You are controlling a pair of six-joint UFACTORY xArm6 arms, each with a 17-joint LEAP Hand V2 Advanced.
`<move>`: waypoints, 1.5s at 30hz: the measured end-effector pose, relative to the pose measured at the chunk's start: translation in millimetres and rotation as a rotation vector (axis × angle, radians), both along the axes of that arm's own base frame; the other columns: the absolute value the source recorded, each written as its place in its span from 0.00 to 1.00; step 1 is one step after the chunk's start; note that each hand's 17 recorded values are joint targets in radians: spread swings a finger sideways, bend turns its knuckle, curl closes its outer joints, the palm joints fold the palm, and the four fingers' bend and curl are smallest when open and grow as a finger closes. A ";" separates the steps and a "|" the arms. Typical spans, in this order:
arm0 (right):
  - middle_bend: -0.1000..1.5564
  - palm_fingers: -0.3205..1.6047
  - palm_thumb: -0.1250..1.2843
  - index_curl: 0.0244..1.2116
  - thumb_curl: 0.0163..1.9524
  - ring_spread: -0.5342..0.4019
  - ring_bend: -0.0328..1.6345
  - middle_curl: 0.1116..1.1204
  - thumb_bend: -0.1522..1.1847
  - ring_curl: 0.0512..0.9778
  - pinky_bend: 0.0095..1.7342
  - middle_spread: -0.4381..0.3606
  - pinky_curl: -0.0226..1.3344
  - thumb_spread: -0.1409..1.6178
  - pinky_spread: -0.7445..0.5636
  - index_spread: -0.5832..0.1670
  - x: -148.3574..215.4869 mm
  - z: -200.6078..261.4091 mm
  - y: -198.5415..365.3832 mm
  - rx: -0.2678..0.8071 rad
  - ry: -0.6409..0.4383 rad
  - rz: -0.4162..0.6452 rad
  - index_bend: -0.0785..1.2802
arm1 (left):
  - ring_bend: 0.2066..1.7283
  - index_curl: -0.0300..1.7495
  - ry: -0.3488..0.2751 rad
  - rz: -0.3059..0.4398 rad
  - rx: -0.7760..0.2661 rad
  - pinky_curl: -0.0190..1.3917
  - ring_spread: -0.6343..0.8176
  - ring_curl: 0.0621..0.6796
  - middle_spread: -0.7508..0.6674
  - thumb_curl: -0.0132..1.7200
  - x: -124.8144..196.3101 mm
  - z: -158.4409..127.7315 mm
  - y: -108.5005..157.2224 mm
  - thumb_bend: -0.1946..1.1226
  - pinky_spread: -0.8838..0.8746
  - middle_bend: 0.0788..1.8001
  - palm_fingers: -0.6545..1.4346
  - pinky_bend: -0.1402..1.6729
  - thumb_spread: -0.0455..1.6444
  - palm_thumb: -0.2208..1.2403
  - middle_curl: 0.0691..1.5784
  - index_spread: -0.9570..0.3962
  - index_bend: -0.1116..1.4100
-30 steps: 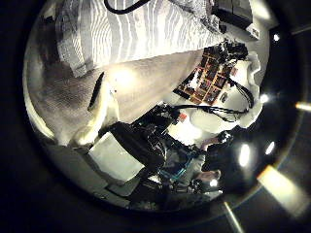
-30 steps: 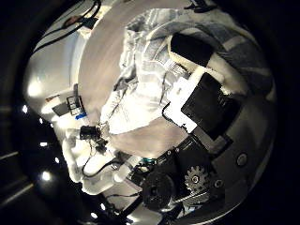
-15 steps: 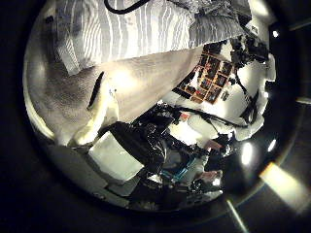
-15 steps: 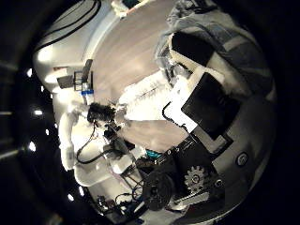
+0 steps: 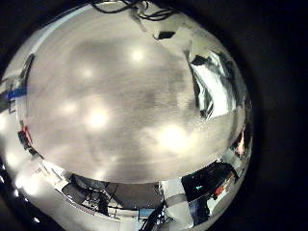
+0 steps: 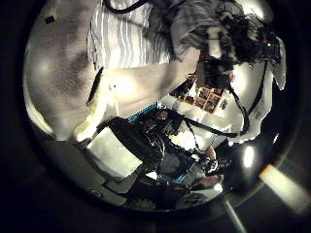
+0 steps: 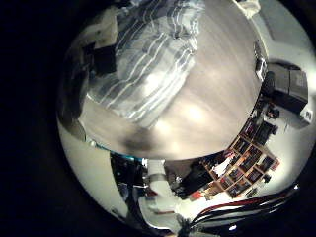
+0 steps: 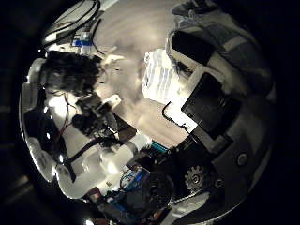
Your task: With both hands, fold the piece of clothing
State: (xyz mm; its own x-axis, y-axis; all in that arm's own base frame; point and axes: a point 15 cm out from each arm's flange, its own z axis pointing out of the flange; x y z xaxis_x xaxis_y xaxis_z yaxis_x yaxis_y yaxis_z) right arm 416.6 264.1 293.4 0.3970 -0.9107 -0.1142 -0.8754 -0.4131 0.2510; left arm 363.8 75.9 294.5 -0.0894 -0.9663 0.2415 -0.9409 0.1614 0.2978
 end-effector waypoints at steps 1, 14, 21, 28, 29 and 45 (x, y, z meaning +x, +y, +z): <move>0.88 0.77 0.80 0.73 0.39 0.39 0.90 0.59 0.11 0.60 0.72 0.40 0.58 0.76 0.41 0.42 0.1 -6.2 5.9 -0.004 0.008 0.008 0.84 | 0.32 0.25 -0.005 0.020 0.008 0.29 0.54 0.29 0.63 0.26 -2.4 4.1 10.7 0.14 0.66 0.07 0.44 0.22 0.75 0.56 0.18 0.69 0.19; 0.61 0.39 0.59 0.50 0.32 0.31 0.85 0.44 0.11 0.51 0.78 0.34 0.51 0.80 0.24 0.26 7.3 -2.6 57.7 0.234 -0.038 0.114 0.18 | 0.33 0.25 -0.011 0.086 0.000 0.29 0.52 0.29 0.62 0.26 -29.9 8.9 55.4 0.14 0.65 0.07 0.44 0.22 0.75 0.56 0.19 0.69 0.19; 0.48 0.27 0.63 0.43 0.29 0.38 0.74 0.36 0.11 0.42 0.68 0.36 0.47 0.81 0.45 0.18 -36.0 53.9 32.2 0.334 -0.083 0.152 0.22 | 0.32 0.25 -0.012 0.084 -0.006 0.29 0.52 0.28 0.62 0.26 -31.1 9.4 51.5 0.14 0.65 0.06 0.44 0.22 0.75 0.56 0.20 0.69 0.19; 0.43 0.26 0.63 0.39 0.28 0.47 0.68 0.32 0.10 0.36 0.62 0.33 0.43 0.82 0.65 0.17 -32.8 111.0 -47.7 0.358 -0.183 0.033 0.23 | 0.33 0.25 -0.011 0.064 -0.009 0.29 0.52 0.29 0.62 0.26 -30.8 17.0 33.4 0.14 0.64 0.06 0.44 0.23 0.75 0.56 0.20 0.69 0.19; 0.43 0.24 0.62 0.40 0.28 0.48 0.64 0.31 0.10 0.34 0.58 0.34 0.42 0.82 0.70 0.18 -37.7 112.9 -61.3 0.347 -0.163 0.016 0.26 | 0.33 0.25 -0.013 0.058 -0.008 0.29 0.52 0.29 0.62 0.26 -31.8 21.4 27.2 0.14 0.64 0.06 0.44 0.23 0.75 0.56 0.20 0.69 0.19; 0.36 0.28 0.51 0.35 0.23 0.59 0.50 0.26 0.10 0.22 0.40 0.48 0.28 0.84 0.90 0.23 -95.0 142.2 -231.8 0.065 -0.103 -0.216 0.27 | 0.32 0.26 -0.068 -0.030 0.095 0.29 0.53 0.27 0.63 0.27 -44.6 78.2 -108.9 0.14 0.64 0.06 0.45 0.22 0.76 0.59 0.19 0.67 0.21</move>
